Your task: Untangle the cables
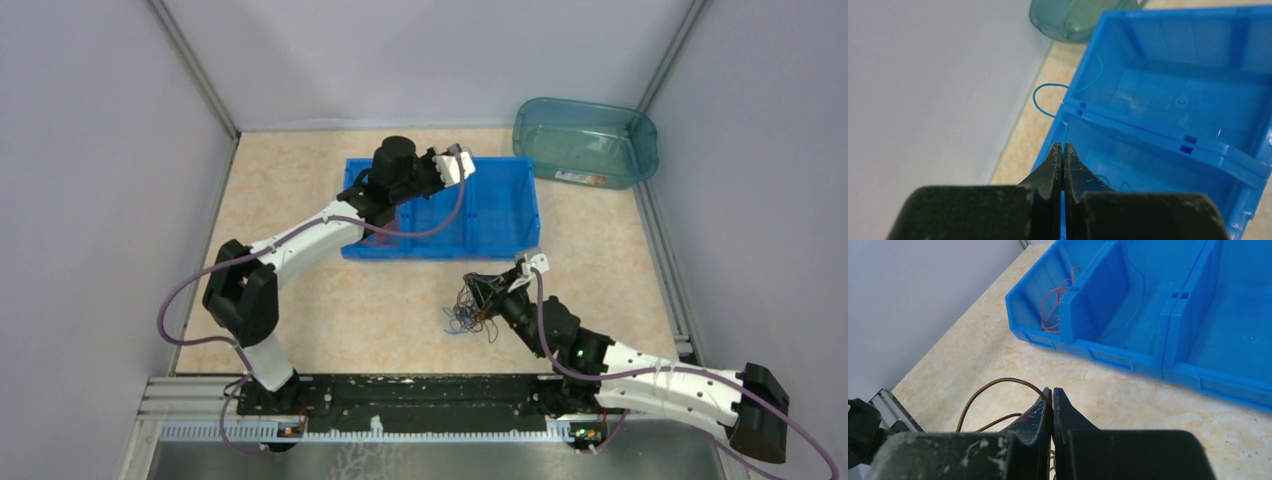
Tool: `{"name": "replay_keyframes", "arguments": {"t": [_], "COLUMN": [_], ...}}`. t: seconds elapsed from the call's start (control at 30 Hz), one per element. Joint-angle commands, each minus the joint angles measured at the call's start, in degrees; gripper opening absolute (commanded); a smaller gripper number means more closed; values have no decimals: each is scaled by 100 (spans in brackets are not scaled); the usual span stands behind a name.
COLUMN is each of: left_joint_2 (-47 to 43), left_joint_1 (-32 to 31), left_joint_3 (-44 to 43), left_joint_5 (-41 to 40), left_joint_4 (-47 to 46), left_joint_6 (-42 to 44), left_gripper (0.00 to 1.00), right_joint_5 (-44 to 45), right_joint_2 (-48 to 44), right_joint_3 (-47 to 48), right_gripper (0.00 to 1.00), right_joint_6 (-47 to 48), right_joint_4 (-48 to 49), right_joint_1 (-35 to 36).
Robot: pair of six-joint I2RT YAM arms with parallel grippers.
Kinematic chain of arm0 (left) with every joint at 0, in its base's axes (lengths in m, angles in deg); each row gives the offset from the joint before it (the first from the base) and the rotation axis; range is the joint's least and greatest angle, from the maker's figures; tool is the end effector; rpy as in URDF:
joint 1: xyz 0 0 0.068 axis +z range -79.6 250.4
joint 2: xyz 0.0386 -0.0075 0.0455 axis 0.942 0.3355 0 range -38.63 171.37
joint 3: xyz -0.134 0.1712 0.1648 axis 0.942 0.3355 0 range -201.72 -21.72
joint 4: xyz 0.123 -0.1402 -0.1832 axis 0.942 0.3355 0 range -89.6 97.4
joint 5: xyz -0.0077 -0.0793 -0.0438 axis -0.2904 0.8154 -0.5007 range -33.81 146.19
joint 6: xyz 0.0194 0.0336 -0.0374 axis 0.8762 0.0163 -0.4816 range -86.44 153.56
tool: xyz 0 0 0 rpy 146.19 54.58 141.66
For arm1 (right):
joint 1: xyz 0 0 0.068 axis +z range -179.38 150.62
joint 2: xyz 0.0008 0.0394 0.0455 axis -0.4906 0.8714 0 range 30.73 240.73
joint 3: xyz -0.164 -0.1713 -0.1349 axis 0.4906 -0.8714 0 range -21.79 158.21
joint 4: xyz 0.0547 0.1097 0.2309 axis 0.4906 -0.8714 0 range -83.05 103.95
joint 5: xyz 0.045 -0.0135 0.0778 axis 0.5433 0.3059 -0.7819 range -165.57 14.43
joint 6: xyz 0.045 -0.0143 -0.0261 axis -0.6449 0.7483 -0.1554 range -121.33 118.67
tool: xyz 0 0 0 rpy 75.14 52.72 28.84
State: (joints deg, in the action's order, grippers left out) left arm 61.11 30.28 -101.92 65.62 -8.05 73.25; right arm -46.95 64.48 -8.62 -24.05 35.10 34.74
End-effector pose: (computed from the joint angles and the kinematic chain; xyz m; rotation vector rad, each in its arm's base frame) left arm 0.3195 -0.2768 0.3273 1.2205 1.2736 -0.1505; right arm 0.0835 0.1331 0.2313 -0.1764 1.6095 0.7980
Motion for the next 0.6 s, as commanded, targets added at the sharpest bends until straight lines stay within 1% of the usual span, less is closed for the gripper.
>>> {"name": "replay_keyframes", "arguments": {"t": [0.0, 0.13, 0.37, 0.47, 0.5, 0.53, 0.57], "left_joint_2": [-42, 93, 224, 392, 441, 481, 506], "left_joint_1": [64, 91, 83, 83, 83, 83, 83], "left_joint_3": [101, 54, 120, 4, -120, -224, -319], "left_joint_5": [-433, -835, -901, -935, -934, -917, -898], "left_joint_4": [425, 844, 1579, 1838, 1936, 2083, 2200], "left_joint_6": [139, 286, 641, 681, 643, 607, 551], "left_gripper": [0, 0, 0, 0, 7, 18, 32], "right_joint_5": [60, 58, 49, 53, 50, 57, 65], "right_joint_2": [-87, -83, -34, -42, -36, -34, -36], "right_joint_3": [54, 71, 141, 158, 166, 167, 168], "right_gripper": [0, 0, 0, 0, 0, 0, 0], "right_joint_6": [-48, -48, -31, -31, -31, -31, -35], "right_joint_4": [159, 179, 179, 166, 162, 150, 144], "right_joint_1": [34, 38, 38, 38, 33, 32, 39]}}
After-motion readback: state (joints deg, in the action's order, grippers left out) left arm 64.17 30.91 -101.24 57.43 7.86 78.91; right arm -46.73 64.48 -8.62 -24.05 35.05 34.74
